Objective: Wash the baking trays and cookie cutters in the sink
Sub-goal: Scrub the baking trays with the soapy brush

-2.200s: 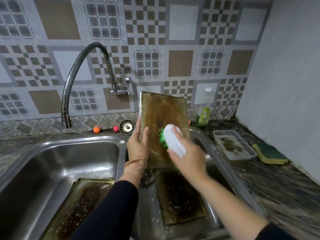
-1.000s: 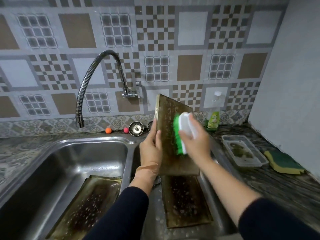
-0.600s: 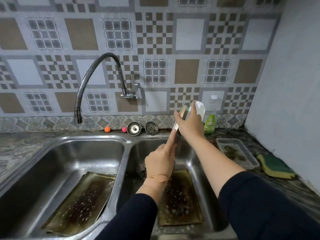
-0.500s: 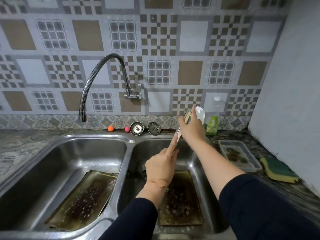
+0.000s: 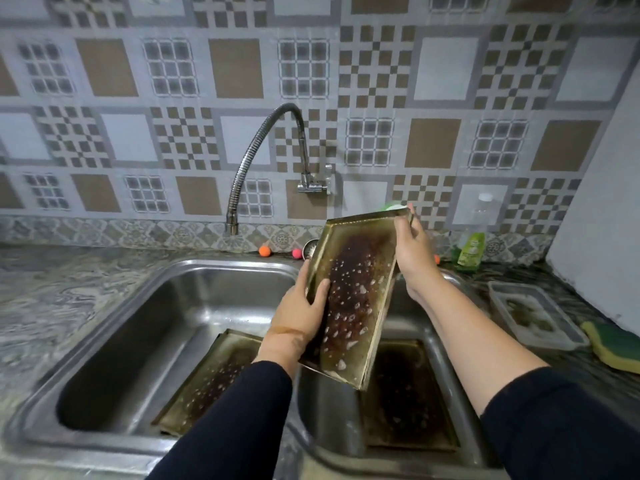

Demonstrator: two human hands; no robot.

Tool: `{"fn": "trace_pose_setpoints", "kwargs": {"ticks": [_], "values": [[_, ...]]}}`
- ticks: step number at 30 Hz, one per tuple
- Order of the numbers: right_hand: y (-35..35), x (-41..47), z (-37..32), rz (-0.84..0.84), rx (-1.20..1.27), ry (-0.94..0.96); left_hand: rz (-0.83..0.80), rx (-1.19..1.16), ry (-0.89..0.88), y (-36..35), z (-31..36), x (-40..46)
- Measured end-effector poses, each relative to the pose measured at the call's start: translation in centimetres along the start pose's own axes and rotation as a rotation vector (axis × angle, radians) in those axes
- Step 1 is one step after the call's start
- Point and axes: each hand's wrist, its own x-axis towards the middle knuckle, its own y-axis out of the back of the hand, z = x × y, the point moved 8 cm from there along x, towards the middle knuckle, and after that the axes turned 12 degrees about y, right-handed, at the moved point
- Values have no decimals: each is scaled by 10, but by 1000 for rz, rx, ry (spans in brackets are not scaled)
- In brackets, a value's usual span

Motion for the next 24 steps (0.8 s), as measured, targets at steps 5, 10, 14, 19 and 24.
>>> {"fn": "trace_pose_setpoints", "kwargs": {"ticks": [5, 10, 14, 19, 24], "values": [[-38, -10, 5, -53, -296, 60, 34, 49, 29, 62, -59, 12], [-49, -24, 24, -21, -543, 88, 5, 113, 242, 108, -167, 26], [-56, -45, 41, -16, -753, 36, -135, 244, 398, 122, -243, 35], [-57, -74, 58, -48, -854, -70, -339, 448, 481, 119, -295, 46], [-54, -85, 64, -58, -860, -82, -434, 570, 560, 106, -330, 43]]}}
